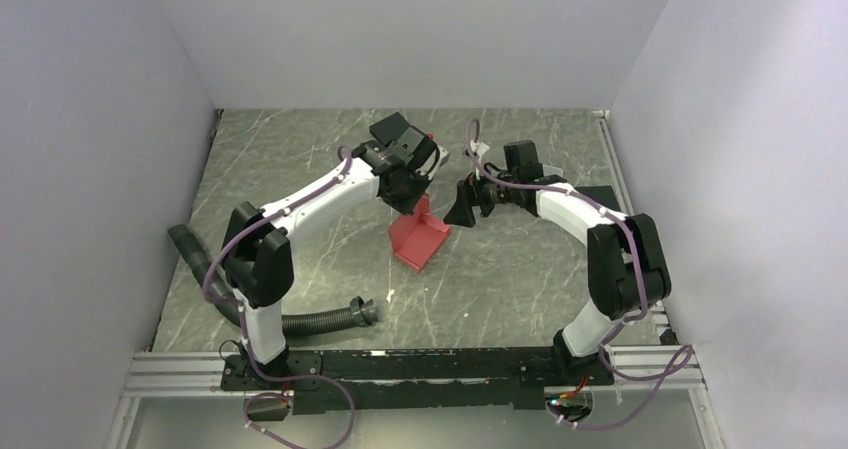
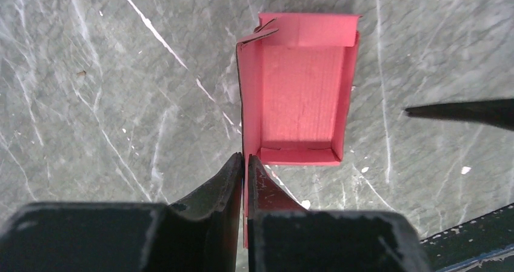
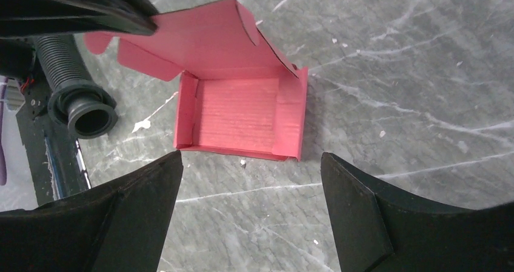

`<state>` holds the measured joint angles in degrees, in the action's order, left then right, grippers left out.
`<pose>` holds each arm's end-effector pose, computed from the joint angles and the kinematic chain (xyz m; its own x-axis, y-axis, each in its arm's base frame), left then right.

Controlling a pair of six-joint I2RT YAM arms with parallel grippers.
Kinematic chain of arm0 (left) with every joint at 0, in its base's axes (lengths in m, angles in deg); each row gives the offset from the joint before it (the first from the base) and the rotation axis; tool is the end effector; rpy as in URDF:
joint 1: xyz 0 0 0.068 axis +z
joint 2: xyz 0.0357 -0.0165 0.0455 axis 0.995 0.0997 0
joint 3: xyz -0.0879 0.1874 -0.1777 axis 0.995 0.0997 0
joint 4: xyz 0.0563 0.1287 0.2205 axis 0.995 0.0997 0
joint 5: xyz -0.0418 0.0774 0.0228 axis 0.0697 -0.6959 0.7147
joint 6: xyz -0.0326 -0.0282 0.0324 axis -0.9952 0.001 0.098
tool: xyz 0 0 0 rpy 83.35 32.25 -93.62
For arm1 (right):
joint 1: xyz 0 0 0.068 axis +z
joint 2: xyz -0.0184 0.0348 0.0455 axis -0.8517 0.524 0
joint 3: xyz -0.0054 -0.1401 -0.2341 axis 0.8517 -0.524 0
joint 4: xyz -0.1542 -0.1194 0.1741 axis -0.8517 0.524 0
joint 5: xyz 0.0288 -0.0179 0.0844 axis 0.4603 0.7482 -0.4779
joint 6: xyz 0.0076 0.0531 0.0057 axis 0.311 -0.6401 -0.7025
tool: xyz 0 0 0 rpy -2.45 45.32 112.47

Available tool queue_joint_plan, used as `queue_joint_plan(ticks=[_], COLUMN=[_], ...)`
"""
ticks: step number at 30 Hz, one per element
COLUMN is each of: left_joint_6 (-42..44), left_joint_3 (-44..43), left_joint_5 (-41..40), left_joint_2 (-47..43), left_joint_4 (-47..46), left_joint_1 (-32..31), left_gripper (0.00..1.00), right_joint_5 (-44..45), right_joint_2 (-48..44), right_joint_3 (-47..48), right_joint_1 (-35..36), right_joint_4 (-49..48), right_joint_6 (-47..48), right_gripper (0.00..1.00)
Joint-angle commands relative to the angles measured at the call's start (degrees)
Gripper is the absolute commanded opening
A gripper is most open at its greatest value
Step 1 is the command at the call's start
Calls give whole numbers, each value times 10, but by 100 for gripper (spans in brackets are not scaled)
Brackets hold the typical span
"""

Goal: Fold the paper box
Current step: Fold the paper box at the center of the board.

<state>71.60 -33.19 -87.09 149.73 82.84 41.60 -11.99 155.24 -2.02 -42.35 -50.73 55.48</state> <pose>0.2958 -0.2684 0.2782 -0.7306 0.5148 -0.4485 0.5643 0.8251 0.0280 0.3168 0.1190 0.2181 -0.5486 -0.2777 -0.7886 -0.8015 0.4431 0.4015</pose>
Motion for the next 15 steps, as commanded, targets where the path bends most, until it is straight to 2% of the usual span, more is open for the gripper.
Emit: queue_joint_plan(ticks=[1, 8, 12, 15], left_joint_6=[-1, -11, -28, -38], left_joint_3=[18, 45, 81, 111], left_joint_5=[31, 25, 44, 85], left_joint_2=[-42, -55, -92, -122], left_joint_4=[-43, -60, -94, -119], left_joint_1=[-1, 2, 20, 43], left_gripper=[12, 12, 23, 28], right_joint_5=[35, 55, 70, 77], right_joint_2=[24, 79, 110, 136], right_joint_3=[21, 63, 89, 117], right_joint_1=[7, 16, 24, 35], right_joint_4=[-14, 17, 37, 67], right_joint_6=[-35, -20, 4, 24], right_gripper=[86, 82, 79, 71])
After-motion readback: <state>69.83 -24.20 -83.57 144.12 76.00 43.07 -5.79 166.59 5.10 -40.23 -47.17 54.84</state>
